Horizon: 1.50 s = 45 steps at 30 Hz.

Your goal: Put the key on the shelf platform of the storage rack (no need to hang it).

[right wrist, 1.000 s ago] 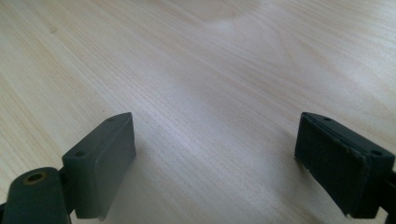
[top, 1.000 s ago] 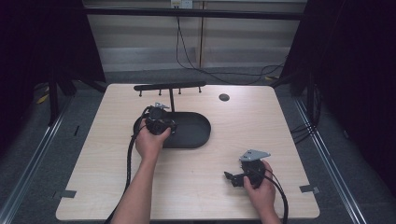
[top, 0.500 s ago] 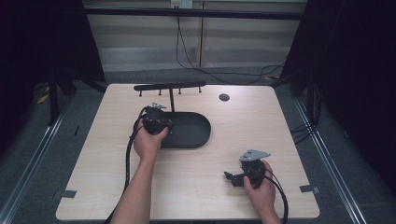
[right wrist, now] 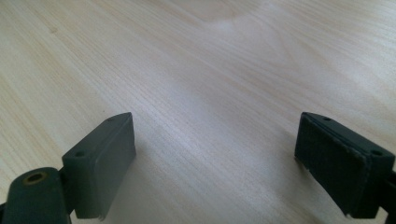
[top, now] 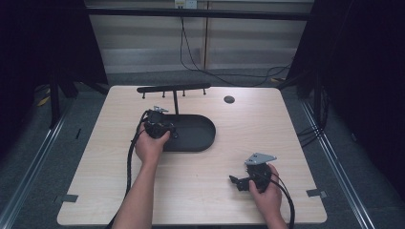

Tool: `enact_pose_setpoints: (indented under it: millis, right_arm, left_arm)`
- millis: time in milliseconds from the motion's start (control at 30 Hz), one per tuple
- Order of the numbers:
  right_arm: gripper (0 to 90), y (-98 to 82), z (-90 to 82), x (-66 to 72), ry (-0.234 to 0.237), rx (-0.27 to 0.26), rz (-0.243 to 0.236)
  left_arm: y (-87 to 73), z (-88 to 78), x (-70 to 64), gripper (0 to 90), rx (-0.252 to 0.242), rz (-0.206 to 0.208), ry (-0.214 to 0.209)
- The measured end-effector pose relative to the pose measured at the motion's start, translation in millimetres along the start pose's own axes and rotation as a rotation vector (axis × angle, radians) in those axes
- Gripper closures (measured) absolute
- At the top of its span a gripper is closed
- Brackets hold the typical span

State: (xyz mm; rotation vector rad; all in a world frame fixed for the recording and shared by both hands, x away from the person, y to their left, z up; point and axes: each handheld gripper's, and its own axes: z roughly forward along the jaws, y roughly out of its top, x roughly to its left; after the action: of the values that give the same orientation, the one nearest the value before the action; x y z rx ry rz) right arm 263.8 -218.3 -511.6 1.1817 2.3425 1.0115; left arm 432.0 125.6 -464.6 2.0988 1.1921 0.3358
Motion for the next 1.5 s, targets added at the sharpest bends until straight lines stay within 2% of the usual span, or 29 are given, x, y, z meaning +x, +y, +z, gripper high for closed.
enact_pose_setpoints:
  millis: [200,500,567,600,733,800,833,933,1000,1033,1100,1500]
  right_arm:
    - [11.6,0.0,0.0,0.0,0.0,0.0,0.0]
    - [11.6,0.0,0.0,0.0,0.0,0.0,0.0]
    - [11.6,0.0,0.0,0.0,0.0,0.0,0.0]
    - [11.6,0.0,0.0,0.0,0.0,0.0,0.0]
    - [11.6,0.0,0.0,0.0,0.0,0.0,0.0]
    - [11.6,0.0,0.0,0.0,0.0,0.0,0.0]
    - [11.6,0.0,0.0,0.0,0.0,0.0,0.0]
    - [11.6,0.0,0.0,-0.1,0.0,0.0,0.0]
    - [11.6,0.0,0.0,-0.1,0.0,0.0,0.0]
    - [11.6,0.0,0.0,-0.1,0.0,0.0,0.0]
    - [11.6,0.0,0.0,0.0,0.0,0.0,0.0]
    - [11.6,0.0,0.0,-0.1,0.0,0.0,0.0]
  left_arm:
    - [-0.4,1.4,-0.3,61.7,0.001,-0.005,-0.007]
    - [-1.2,3.2,1.6,60.3,-0.001,-0.015,0.008]
    - [-0.6,1.6,3.4,55.6,0.009,-0.004,0.016]
    - [-0.5,1.6,3.2,55.6,-0.001,-0.02,0.02]
    - [-0.8,-0.3,3.7,51.9,0.001,-0.02,0.019]
    - [-0.2,-2.7,4.1,49.8,0.01,-0.012,0.023]
    - [-0.2,-2.7,3.3,47.6,-0.002,-0.027,0.022]
    - [0.1,-5.8,1.8,44.2,-0.008,-0.032,0.018]
    - [0.2,-7.2,3.0,42.6,-0.001,-0.021,0.014]
    - [0.2,-7.8,2.1,40.7,-0.009,-0.039,0.015]
    - [-0.2,-10.8,1.8,38.1,-0.02,-0.042,0.013]
    - [-8.9,-28.0,8.5,36.9,-0.037,-0.051,0.013]
